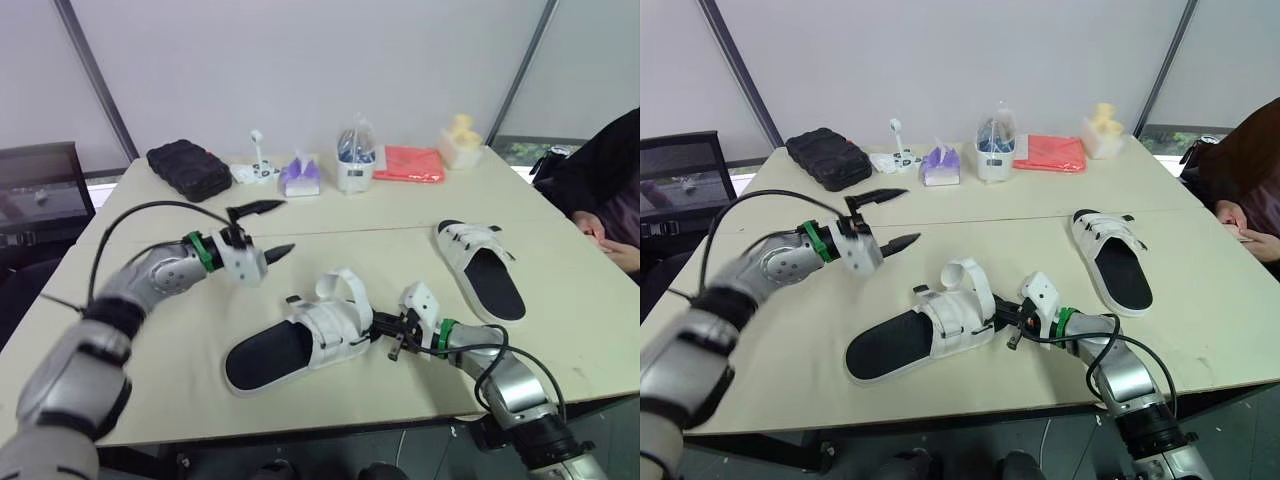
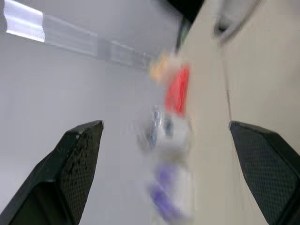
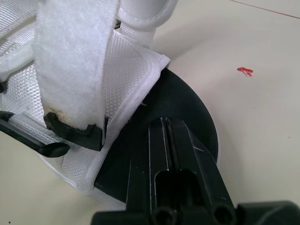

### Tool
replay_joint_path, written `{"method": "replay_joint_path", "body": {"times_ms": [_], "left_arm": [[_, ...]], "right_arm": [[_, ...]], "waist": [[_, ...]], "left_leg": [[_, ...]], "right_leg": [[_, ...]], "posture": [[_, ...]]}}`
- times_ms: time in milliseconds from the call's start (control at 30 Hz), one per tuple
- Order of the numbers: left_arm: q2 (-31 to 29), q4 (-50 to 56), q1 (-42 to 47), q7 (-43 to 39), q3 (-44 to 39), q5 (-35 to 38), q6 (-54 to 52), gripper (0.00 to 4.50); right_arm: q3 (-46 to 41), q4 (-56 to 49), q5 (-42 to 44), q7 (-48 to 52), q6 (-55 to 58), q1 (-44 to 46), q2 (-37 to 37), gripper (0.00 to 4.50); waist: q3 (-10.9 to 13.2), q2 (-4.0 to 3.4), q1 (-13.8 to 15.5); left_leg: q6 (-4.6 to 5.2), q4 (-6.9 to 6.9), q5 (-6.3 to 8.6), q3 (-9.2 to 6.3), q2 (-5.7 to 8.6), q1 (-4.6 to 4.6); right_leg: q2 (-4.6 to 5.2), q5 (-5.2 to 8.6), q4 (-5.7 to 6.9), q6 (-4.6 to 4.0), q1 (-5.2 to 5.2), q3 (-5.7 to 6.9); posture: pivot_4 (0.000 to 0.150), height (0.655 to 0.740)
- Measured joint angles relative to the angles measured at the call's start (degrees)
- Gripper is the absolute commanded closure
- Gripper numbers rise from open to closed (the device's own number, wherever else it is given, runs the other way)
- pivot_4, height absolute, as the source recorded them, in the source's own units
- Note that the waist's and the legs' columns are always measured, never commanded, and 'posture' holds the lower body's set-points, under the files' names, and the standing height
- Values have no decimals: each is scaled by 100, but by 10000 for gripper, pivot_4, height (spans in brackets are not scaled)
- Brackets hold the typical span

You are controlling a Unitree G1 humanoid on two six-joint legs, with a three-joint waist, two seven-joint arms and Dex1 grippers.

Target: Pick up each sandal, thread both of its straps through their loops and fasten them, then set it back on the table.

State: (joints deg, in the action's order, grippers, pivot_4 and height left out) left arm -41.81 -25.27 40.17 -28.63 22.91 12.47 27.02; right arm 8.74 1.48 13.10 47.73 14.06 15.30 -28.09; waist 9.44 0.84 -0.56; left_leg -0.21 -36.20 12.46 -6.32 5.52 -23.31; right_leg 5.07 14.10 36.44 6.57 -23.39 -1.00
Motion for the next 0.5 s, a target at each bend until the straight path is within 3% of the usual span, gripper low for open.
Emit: {"method": "replay_joint_path", "body": {"times_ms": [67, 133, 200, 300, 500], "left_arm": [[-496, 1916, -698, -568, -187, 2276, -2561, 466], [-869, 3286, -1042, -565, -499, 3869, -4190, 466], [-1016, 4354, -1410, -315, -851, 5013, -5227, 466], [-991, 5202, -1945, 104, -1048, 5706, -6053, 466], [-353, 5417, -1897, 879, -1098, 5960, -7029, 466]], "right_arm": [[13, -7, -6, 6, -38, -32, 1, 45000], [5, 2, -11, 12, -50, -38, -5, 45000], [-5, 6, -37, 7, -60, -58, -7, 45000], [1, 53, -58, -2, -60, -64, -5, 45000], [-5, 113, -63, 54, -60, -58, -6, 45000]], "waist": [[1, 2, -67], [-1, -1, -49], [-8, -13, -23], [-11, -19, 7], [-13, -17, 58]], "left_leg": [[1, 6, 1, -2, -5, -7], [0, 8, 2, -9, -6, -4], [-1, 9, 3, -7, -6, 17], [-2, 20, 4, -7, -6, 77], [-1, 17, 5, -5, -5, 97]], "right_leg": [[6, 0, -2, -1, -14, -8], [2, 1, -8, -2, -7, -12], [3, 2, -15, -4, 18, -13], [-1, 21, -30, -33, 83, -11], [-6, 50, -33, -59, 107, -8]], "posture": [[1500, 7400], [1500, 7400], [1500, 7400], [1500, 7400], [1500, 7400]]}}
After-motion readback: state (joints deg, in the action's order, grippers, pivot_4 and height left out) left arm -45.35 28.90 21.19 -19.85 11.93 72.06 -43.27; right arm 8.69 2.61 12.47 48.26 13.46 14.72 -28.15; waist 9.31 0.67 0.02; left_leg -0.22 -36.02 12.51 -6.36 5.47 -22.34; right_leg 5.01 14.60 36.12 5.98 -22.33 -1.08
